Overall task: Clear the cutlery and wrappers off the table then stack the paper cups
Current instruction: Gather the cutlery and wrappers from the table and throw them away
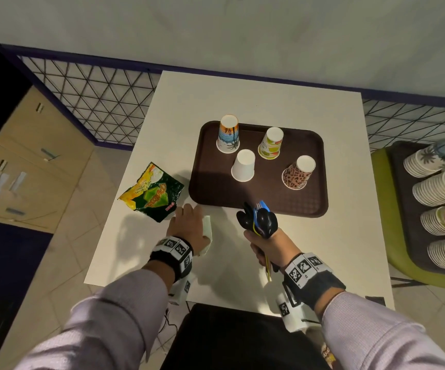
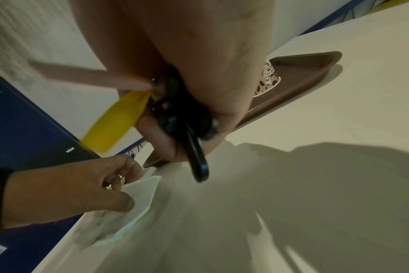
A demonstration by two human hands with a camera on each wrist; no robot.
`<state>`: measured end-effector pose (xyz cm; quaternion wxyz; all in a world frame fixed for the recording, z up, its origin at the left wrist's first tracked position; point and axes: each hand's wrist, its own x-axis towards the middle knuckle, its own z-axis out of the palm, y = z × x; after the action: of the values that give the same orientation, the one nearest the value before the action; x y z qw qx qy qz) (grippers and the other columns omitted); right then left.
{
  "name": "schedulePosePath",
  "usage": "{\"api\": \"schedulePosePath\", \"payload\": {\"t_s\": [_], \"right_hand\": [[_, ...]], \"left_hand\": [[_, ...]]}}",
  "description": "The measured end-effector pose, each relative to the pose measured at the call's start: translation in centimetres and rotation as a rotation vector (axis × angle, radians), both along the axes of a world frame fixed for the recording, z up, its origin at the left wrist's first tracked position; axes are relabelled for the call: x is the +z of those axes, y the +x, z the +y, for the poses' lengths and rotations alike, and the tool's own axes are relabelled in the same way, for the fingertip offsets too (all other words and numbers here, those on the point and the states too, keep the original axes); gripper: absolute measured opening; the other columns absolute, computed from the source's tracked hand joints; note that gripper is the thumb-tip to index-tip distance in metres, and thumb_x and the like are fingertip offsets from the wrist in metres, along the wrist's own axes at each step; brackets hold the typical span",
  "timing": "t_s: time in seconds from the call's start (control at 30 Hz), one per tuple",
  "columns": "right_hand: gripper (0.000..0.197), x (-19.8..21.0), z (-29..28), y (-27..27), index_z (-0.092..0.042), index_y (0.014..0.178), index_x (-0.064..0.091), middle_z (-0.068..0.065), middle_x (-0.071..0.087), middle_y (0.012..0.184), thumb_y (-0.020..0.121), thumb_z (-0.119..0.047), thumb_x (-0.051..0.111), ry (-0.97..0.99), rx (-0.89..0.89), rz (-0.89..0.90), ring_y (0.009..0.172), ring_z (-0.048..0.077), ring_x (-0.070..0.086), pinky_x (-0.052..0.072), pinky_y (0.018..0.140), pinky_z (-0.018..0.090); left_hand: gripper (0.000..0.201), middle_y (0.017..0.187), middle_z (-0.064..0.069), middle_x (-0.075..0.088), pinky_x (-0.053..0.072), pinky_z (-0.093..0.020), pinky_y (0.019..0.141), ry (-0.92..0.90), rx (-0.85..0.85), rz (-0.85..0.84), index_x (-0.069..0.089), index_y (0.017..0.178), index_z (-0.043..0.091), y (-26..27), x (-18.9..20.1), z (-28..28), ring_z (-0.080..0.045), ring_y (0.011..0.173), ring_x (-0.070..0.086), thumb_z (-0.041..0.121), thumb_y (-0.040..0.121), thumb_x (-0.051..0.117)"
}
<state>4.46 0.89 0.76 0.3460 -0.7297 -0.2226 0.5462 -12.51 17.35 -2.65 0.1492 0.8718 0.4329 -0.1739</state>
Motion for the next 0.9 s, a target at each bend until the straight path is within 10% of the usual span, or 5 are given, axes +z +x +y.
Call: {"api": "schedulePosePath", "payload": {"t_s": [0.47,0.67,0.83,0.9], "right_hand": [[0.044,-0.5,0.3,-0.1,-0.009,0.066,0.060,0.012,0.058,0.055,0.094,-0.041,0.065,-0.028,0.040,-0.056,0.045,0.022,0.051,0.050,0.053,0.028],[0.042,-0.5,1.0,-0.2,-0.004,0.068,0.057,0.005,0.055,0.048,0.098,-0.032,0.063,0.015,0.018,-0.031,0.039,0.016,0.049,0.046,0.052,0.026],[0.041,-0.6,1.4,-0.3,-0.005,0.067,0.052,0.001,0.053,0.047,0.098,-0.029,0.064,0.021,0.000,-0.014,0.038,0.016,0.048,0.044,0.050,0.028],[0.042,-0.9,1.5,-0.2,-0.006,0.065,0.053,0.003,0.053,0.049,0.097,-0.031,0.065,0.019,0.000,-0.020,0.039,0.018,0.048,0.045,0.052,0.029]], "left_hand": [[0.041,0.120,-0.004,0.063,0.047,-0.036,0.095,-0.248,-0.137,0.048,0.067,0.120,0.019,-1.3,3.1,0.2,-0.025,0.112,0.059,0.050,0.092,0.066],[0.041,0.075,-0.004,0.051,0.037,-0.037,0.069,-0.246,0.113,-0.362,0.048,0.074,0.016,-3.8,5.1,1.1,-0.024,0.073,0.050,0.046,0.101,0.054],[0.027,0.067,-0.012,0.053,0.043,-0.032,0.060,0.109,0.453,-0.666,0.051,0.083,0.009,-6.2,5.9,3.6,-0.027,0.061,0.052,0.033,0.096,0.048],[0.007,0.057,-0.014,0.049,0.045,-0.034,0.050,-0.189,0.540,-0.780,0.050,0.089,0.009,-6.8,4.6,5.7,-0.027,0.046,0.049,0.016,0.089,0.048]]}}
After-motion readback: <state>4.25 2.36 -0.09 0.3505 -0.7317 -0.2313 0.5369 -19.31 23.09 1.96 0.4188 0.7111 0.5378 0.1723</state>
